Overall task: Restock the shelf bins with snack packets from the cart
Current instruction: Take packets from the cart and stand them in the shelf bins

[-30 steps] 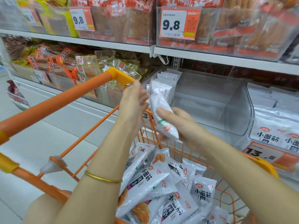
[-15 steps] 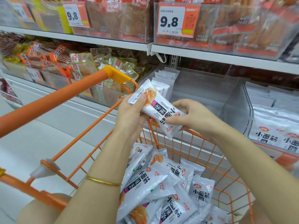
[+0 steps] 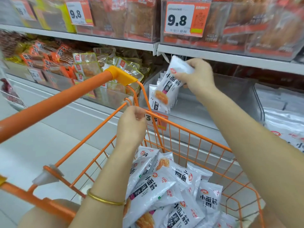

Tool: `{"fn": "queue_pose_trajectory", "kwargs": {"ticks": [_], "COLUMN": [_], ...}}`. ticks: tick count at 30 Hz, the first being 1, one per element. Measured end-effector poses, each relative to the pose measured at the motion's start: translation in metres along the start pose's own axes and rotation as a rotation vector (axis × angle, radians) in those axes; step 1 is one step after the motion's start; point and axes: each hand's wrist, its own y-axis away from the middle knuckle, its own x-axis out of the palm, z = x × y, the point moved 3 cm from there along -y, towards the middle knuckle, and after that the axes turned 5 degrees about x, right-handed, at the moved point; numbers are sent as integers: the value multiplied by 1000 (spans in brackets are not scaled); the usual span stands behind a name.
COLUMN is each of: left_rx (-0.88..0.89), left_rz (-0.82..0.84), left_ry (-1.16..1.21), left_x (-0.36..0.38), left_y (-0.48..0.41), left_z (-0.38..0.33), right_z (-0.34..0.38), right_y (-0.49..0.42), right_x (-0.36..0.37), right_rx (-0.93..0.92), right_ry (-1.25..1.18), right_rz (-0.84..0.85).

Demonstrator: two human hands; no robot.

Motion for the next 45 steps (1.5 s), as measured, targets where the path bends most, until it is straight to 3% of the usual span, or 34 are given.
{"fn": "queue_pose_trajectory", "kwargs": {"ticks": [6,10,14,19,23,25,28,30,33,39,42,45], "left_rx": [-88,-105,-116,-127,-143,-145,-148,-141,-120,-148,-212,-114], "left_rz": [115,126,147,149,126,103,47,19,13,194,295,343], "left_ry": [-18,-32,-44,-35,13,35,61,102,133,242,206,226], "left_x": [2,2,1,0,-3,-3,-5,-6,-7,-2,2,7], "left_y": [2,3,2,3,3,2,1,1,3,8,11,14], "left_z": [6,8,9,7,8,7,5,4,2,-8,-8,-15], "right_z": [-21,-36,-40,-44,-24,-15,-16,-26,-32,-16,-14,-17], "right_y": [11,11,10,14,43,71,128,150,158,121,104,90], "right_x": [65,85,81,66,40,34,40,50,59,16,-4,-14], "right_rx": [-77,-70,-13,-4,-177,-261,-220,-317,-361,-81,-24,26], "right_ry": [357,471,397,377,414,377,246,355,336,-75,-139,-115], "right_rz": [235,166,88,115,27,285,926,1052,1014,819,676,530]}}
